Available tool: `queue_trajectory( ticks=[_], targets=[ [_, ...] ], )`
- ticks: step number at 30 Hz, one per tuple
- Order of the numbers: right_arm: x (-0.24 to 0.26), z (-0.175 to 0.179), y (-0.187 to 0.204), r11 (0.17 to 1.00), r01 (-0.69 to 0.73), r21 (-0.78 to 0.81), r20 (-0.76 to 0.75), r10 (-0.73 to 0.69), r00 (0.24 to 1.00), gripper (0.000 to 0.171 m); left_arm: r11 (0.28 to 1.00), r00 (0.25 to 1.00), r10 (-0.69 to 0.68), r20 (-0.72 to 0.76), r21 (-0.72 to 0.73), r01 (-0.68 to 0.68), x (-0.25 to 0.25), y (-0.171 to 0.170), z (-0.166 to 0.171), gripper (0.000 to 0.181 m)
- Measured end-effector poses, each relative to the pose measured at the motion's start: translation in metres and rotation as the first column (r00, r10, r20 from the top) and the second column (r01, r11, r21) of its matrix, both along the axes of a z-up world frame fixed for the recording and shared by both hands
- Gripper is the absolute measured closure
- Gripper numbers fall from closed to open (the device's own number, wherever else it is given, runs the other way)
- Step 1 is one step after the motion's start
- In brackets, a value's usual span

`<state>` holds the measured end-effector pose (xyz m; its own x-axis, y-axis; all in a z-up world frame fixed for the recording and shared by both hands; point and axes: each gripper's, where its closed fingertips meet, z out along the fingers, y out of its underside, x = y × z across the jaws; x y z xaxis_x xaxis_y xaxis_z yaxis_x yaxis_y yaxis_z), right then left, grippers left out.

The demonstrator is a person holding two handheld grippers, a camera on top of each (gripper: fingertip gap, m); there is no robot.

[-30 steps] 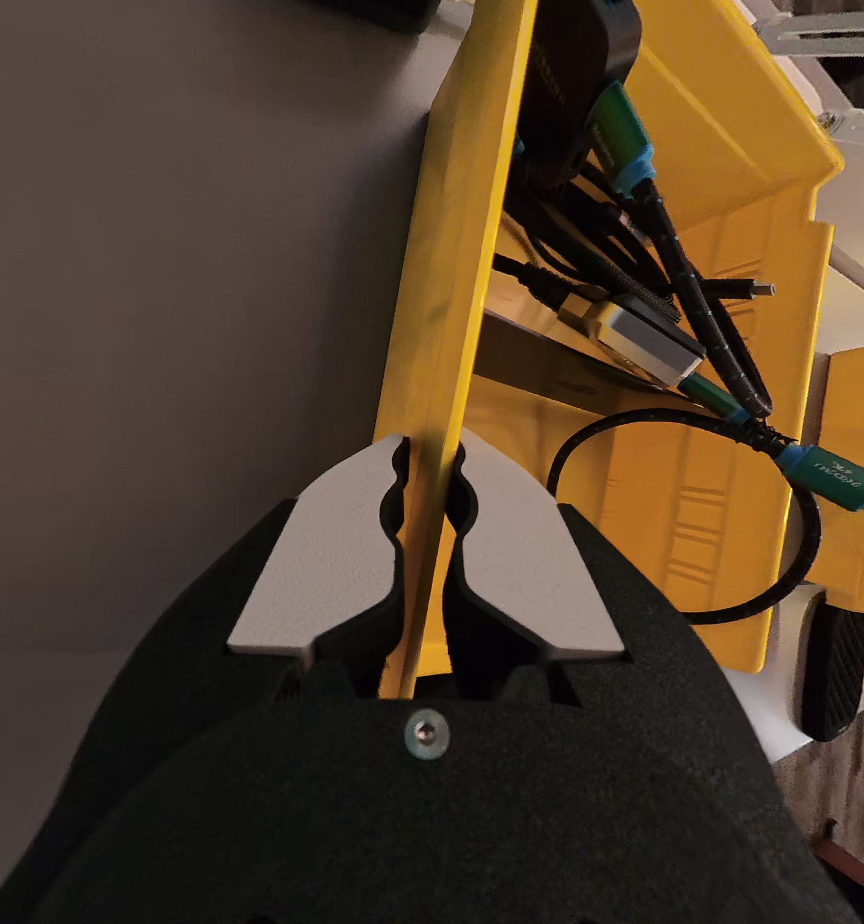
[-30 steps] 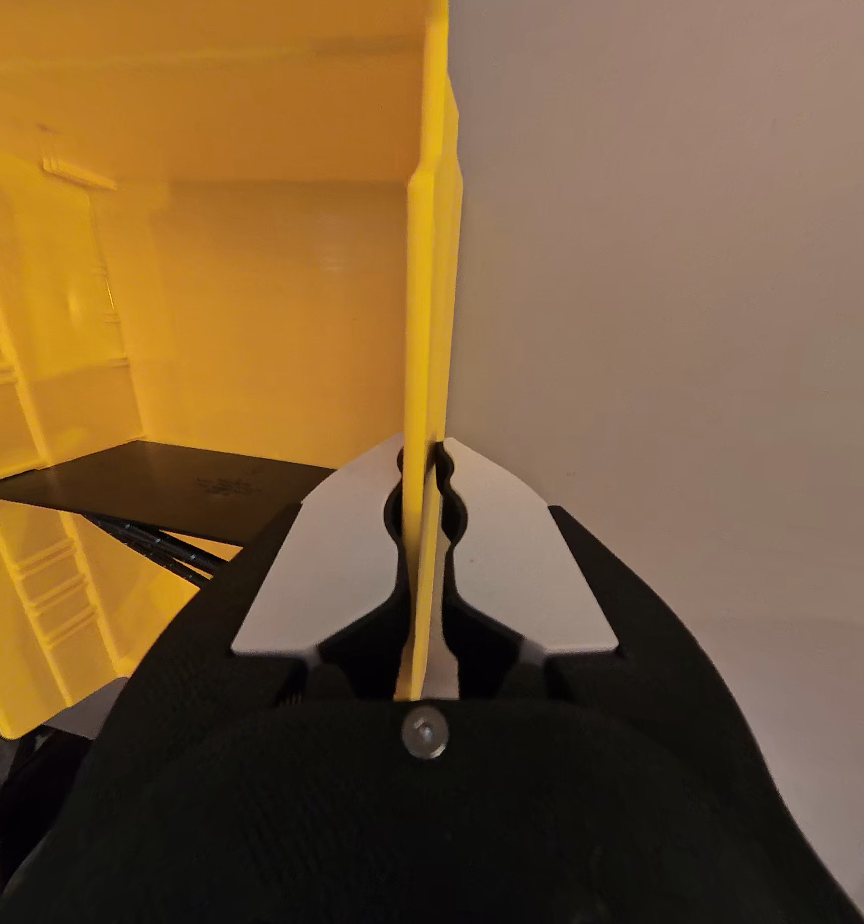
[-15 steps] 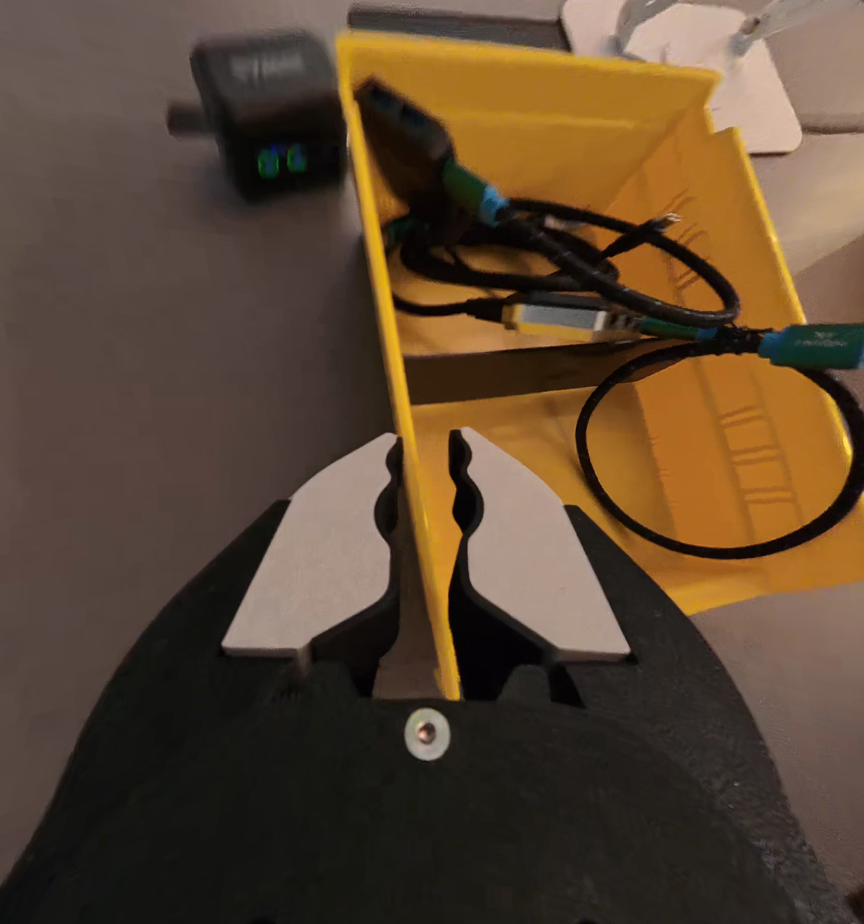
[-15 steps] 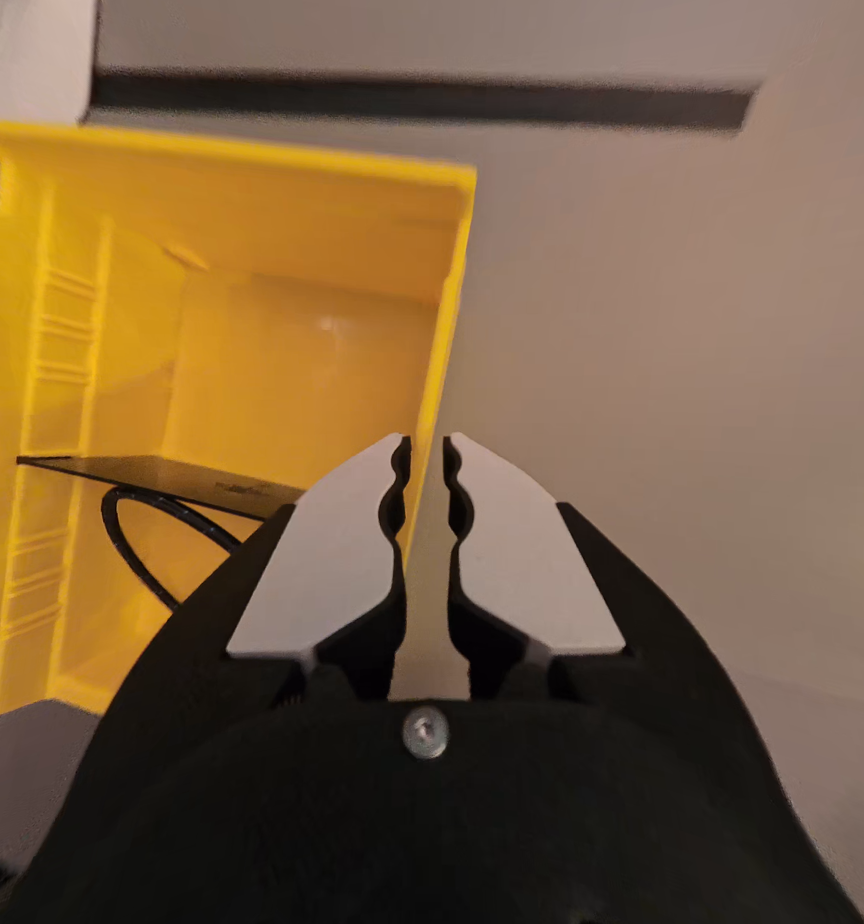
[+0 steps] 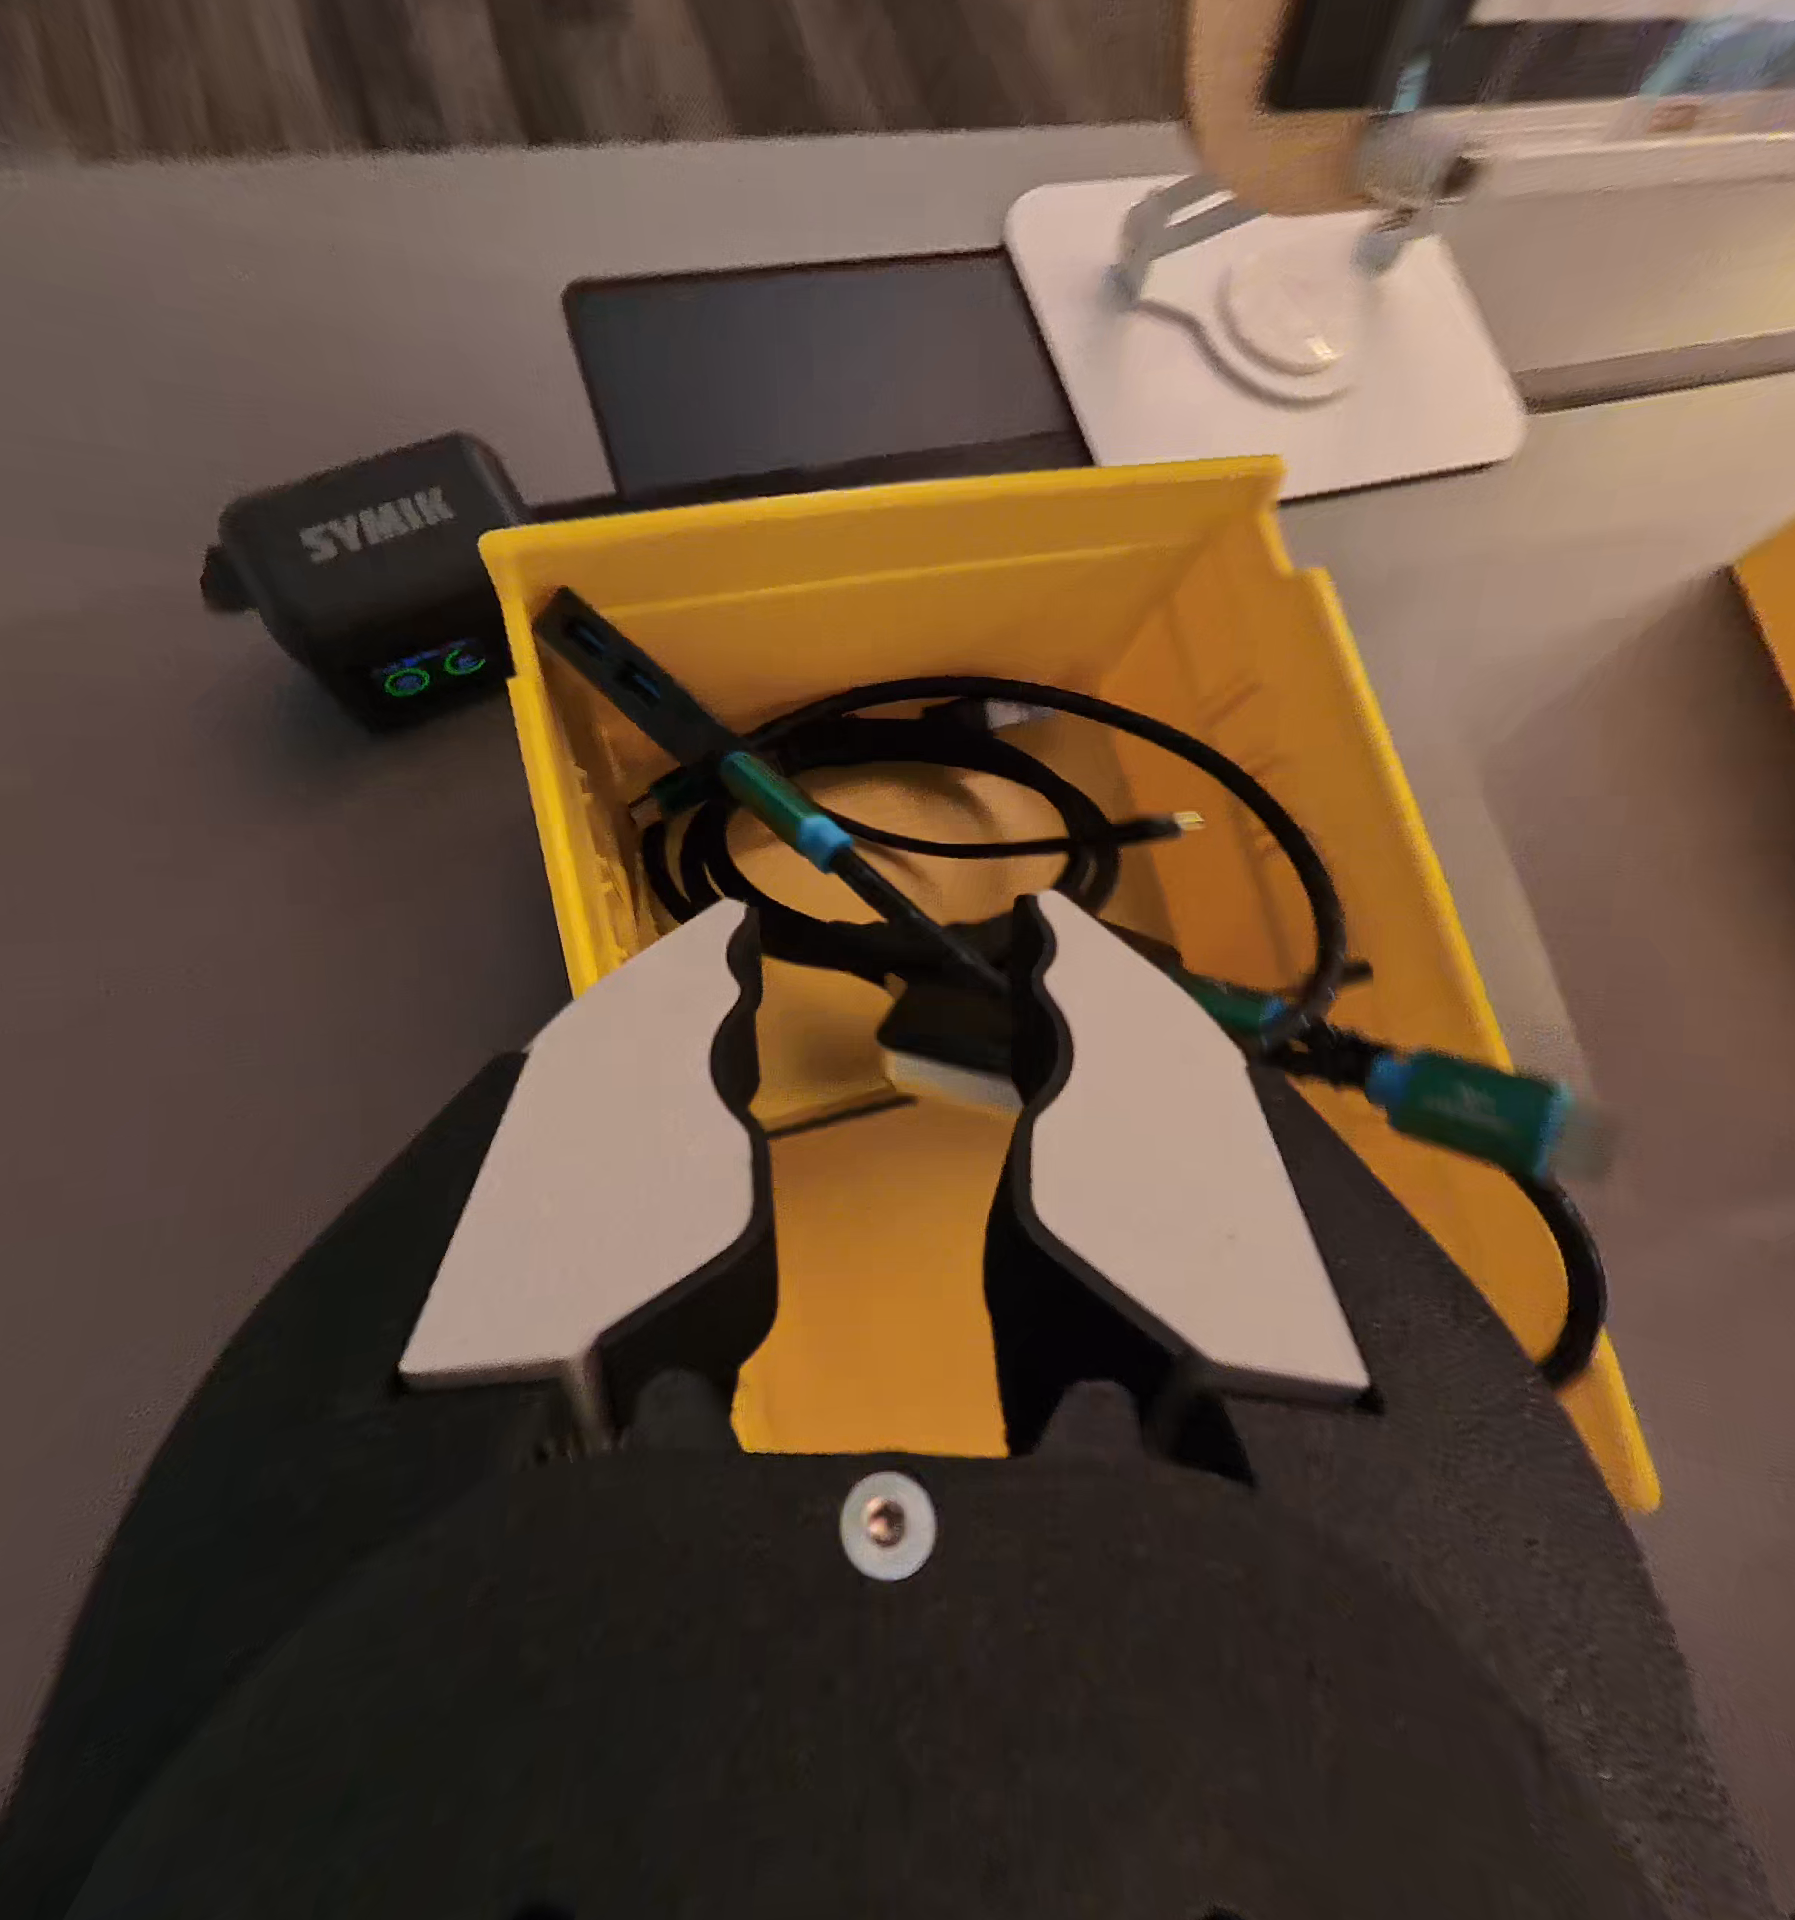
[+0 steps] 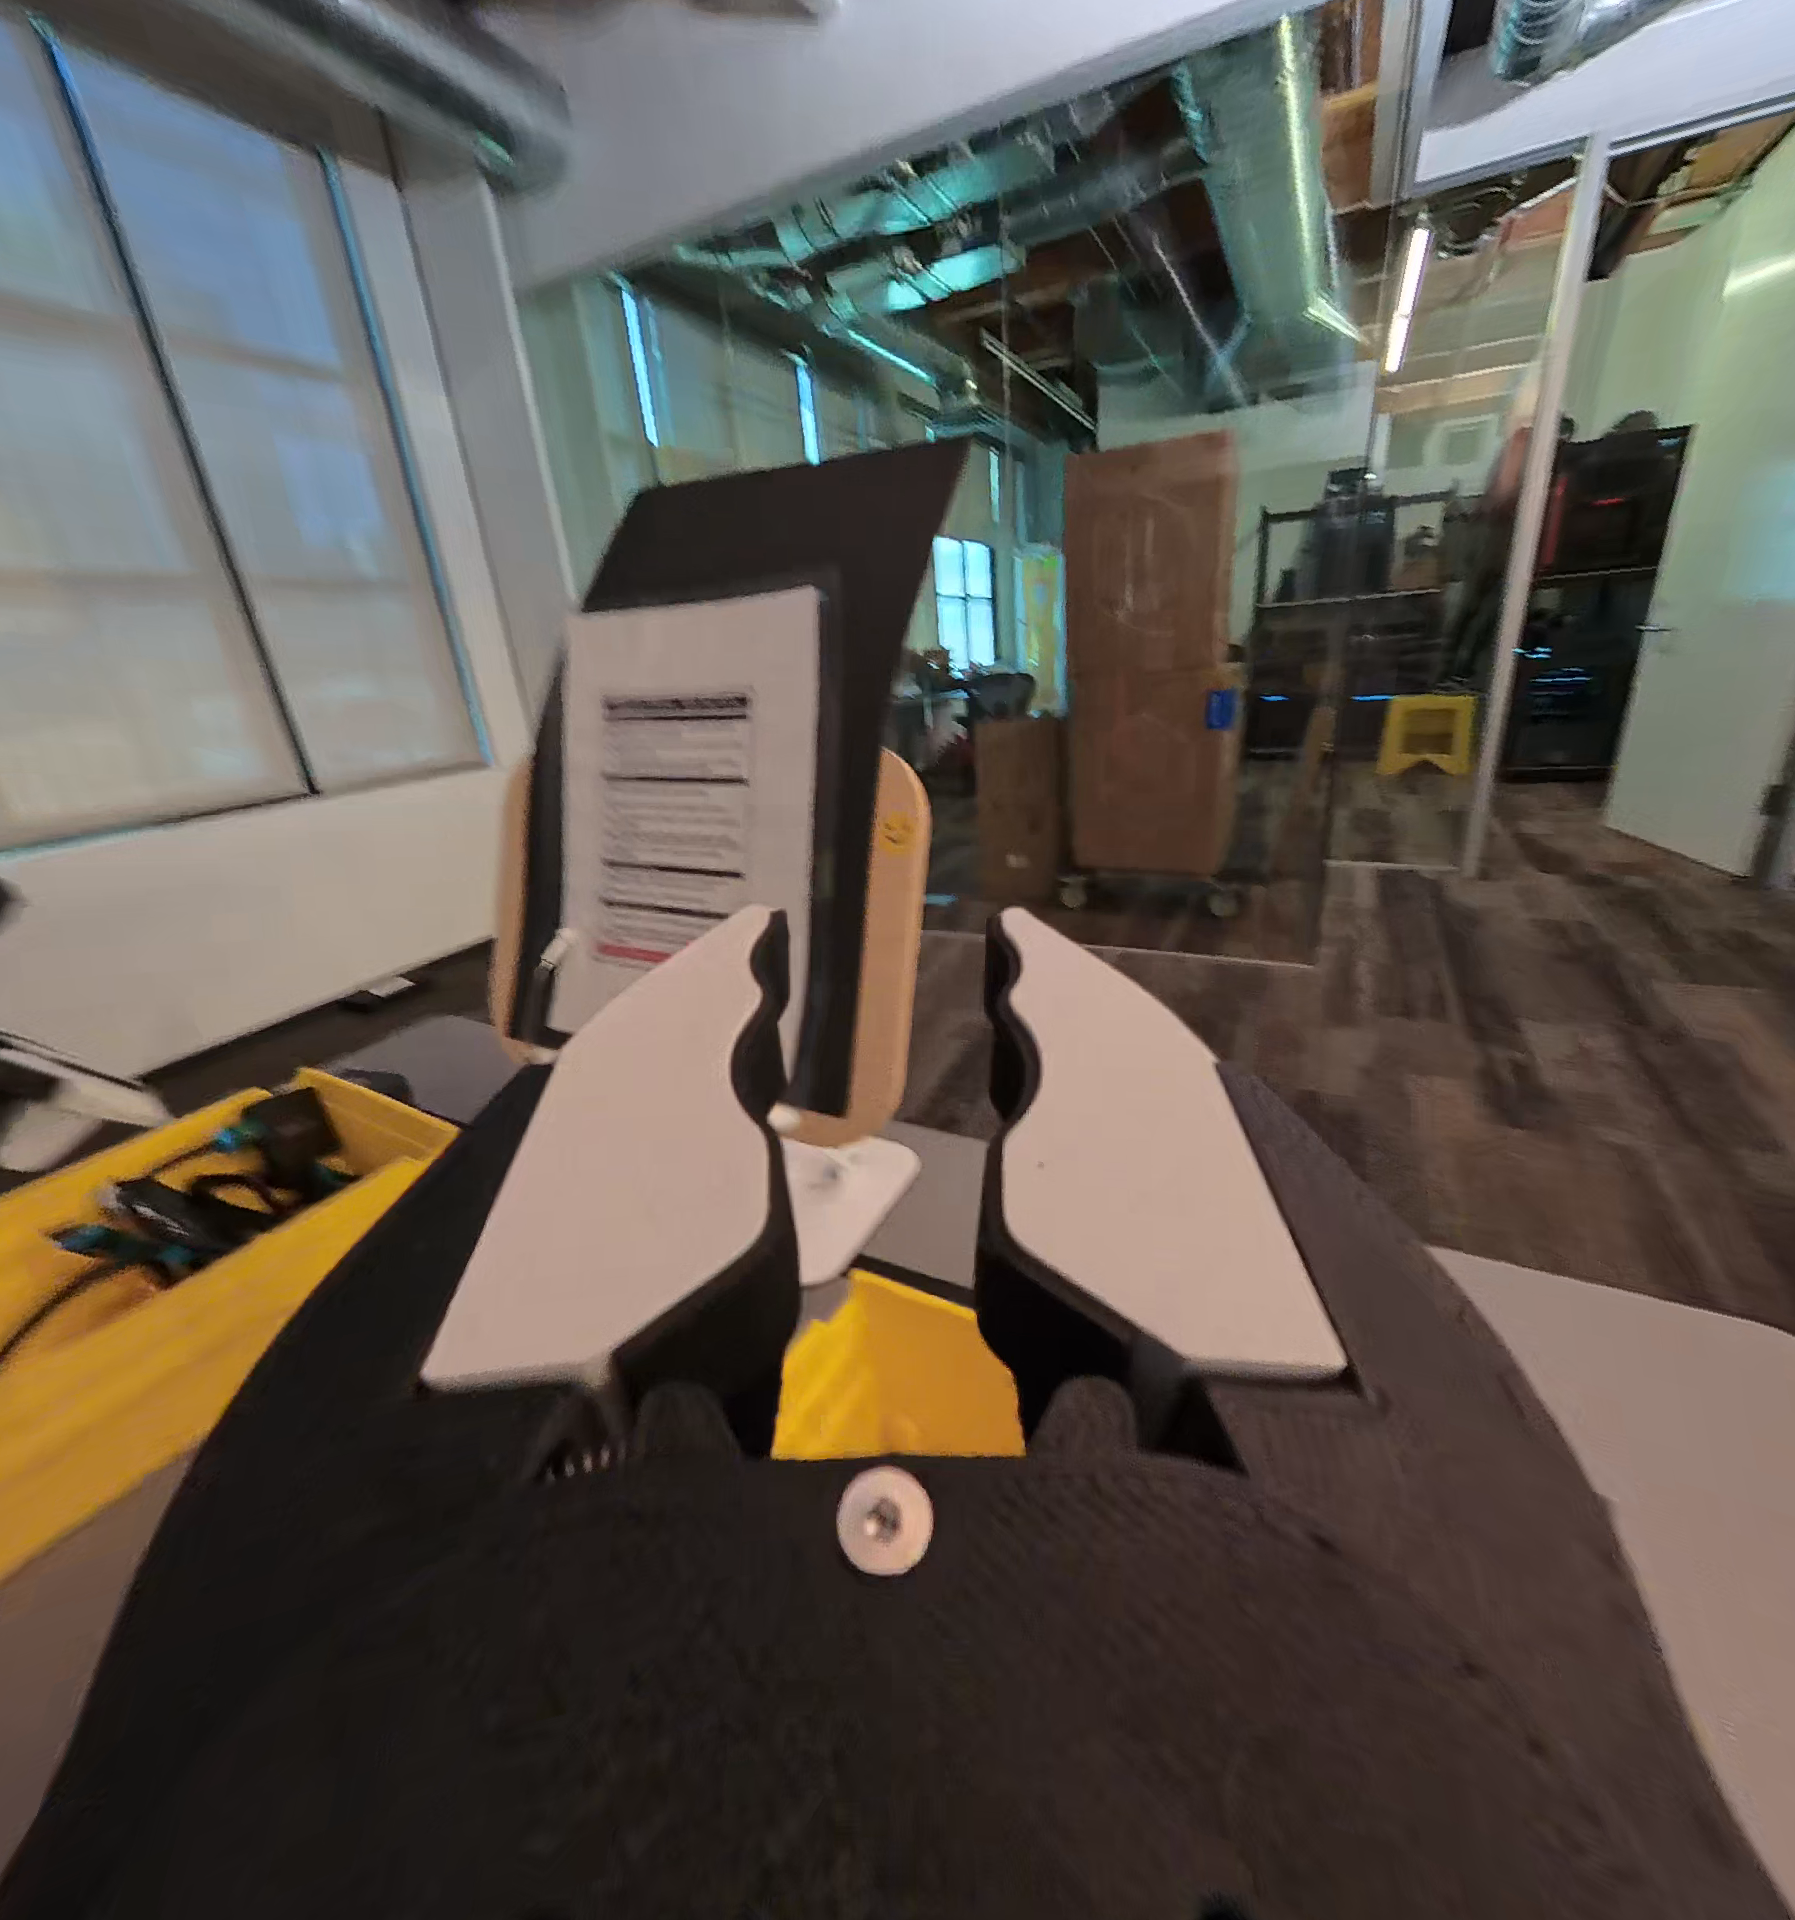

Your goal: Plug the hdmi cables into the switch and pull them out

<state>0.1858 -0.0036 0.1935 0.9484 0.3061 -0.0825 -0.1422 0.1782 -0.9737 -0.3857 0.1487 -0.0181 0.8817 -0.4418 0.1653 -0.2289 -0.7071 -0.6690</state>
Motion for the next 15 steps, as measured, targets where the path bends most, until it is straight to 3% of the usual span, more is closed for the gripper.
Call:
queue_trajectory(
  ticks=[5,7,10,12,15],
  targets=[
    [-0.018,0.010,-0.006,0.990,-0.061,0.127,-0.092,0.073,0.993,0.139,0.964,0.981,0.174,-0.090,-0.190,-0.188,0.002,0.028,-0.025,0.142],
    [-0.022,0.003,0.002,0.992,-0.096,0.086,-0.074,0.103,0.992,0.139,0.943,0.968,0.225,-0.109,-0.224,-0.244,0.001,0.037,-0.031,0.147],
    [-0.020,-0.009,0.011,0.994,-0.106,0.007,-0.044,0.106,0.993,0.138,0.916,0.955,0.270,-0.127,-0.273,-0.295,-0.003,0.046,-0.038,0.154],
    [-0.017,-0.007,0.012,0.992,-0.125,0.021,-0.070,0.126,0.990,0.138,0.906,0.951,0.281,-0.128,-0.291,-0.307,-0.005,0.049,-0.039,0.163],
    [-0.017,-0.002,0.009,0.983,-0.175,0.050,-0.127,0.180,0.975,0.139,0.878,0.948,0.305,-0.095,-0.358,-0.318,-0.002,0.048,-0.038,0.161]
  ],
)
